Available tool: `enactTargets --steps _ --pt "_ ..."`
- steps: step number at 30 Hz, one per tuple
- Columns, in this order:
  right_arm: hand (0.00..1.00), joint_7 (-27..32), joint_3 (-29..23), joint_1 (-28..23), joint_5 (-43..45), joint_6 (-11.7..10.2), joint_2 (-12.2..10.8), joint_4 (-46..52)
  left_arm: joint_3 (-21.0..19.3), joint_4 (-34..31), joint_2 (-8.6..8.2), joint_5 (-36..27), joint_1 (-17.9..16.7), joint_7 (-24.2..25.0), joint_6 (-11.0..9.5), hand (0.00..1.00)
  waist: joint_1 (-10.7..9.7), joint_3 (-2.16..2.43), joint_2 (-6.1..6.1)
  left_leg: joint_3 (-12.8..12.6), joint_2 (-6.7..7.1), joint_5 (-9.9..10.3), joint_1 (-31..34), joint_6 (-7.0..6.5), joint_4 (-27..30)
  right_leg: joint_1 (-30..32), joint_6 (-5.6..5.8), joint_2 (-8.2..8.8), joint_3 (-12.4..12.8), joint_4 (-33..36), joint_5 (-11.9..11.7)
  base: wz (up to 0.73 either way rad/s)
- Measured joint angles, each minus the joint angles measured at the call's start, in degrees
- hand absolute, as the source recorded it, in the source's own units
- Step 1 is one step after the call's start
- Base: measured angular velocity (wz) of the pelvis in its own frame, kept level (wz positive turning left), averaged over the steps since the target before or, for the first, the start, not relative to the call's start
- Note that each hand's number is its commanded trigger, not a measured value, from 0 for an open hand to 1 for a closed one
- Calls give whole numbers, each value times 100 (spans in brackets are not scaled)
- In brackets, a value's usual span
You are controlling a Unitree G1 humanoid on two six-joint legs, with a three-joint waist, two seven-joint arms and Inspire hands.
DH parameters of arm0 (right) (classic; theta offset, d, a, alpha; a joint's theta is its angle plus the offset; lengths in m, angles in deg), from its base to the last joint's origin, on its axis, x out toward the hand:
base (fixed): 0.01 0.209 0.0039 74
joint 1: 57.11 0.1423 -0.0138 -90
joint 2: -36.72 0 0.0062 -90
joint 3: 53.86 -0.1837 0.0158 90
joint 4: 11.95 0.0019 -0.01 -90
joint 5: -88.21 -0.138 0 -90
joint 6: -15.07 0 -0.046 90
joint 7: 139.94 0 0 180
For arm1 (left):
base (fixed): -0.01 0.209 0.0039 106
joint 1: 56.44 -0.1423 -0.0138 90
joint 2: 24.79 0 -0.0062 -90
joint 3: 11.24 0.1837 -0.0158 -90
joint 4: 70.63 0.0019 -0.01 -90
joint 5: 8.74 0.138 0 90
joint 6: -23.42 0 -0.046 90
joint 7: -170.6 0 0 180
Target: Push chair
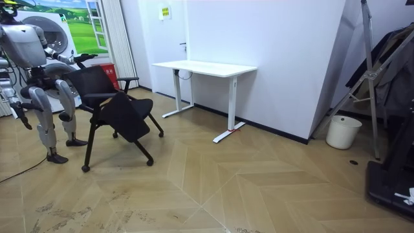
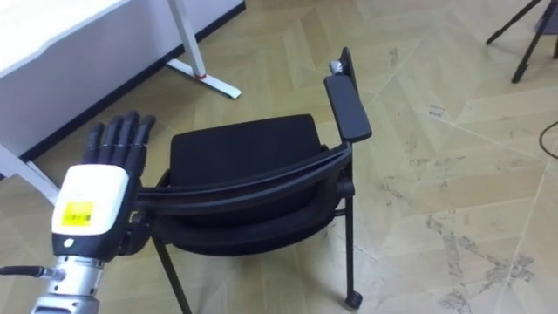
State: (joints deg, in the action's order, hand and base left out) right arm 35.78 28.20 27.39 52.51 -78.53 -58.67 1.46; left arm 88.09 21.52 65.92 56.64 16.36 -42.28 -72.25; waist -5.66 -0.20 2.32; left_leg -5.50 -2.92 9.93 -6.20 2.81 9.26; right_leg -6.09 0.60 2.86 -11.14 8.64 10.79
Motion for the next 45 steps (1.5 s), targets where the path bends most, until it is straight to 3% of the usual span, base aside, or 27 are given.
enactTargets --steps 11,25,34,45 --pt "0 45 -19 -9 -24 9 13 -3 68 54 61 -13 -14 206 74 0 -190 5 -15 -71 -8 0 -42 0 -15 1 -1 -8 88 1 -1 -4" --pt "0 43 -106 -13 -36 192 41 28 89 138 62 -73 -21 258 249 0 -199 26 -15 -237 -50 0 -151 0 -65 6 -26 -56 282 11 -33 -7" --pt "0 -30 -468 -90 -551 194 41 5 -191 365 62 -79 187 331 188 0 -211 24 -17 -300 -65 0 -148 0 -63 23 -30 -68 310 16 -49 -1" --pt "0 -79 -461 -138 -578 199 41 10 -274 628 46 -291 225 330 199 0 -213 25 24 -377 -135 17 -171 27 -61 31 -73 -131 333 12 -88 -1"
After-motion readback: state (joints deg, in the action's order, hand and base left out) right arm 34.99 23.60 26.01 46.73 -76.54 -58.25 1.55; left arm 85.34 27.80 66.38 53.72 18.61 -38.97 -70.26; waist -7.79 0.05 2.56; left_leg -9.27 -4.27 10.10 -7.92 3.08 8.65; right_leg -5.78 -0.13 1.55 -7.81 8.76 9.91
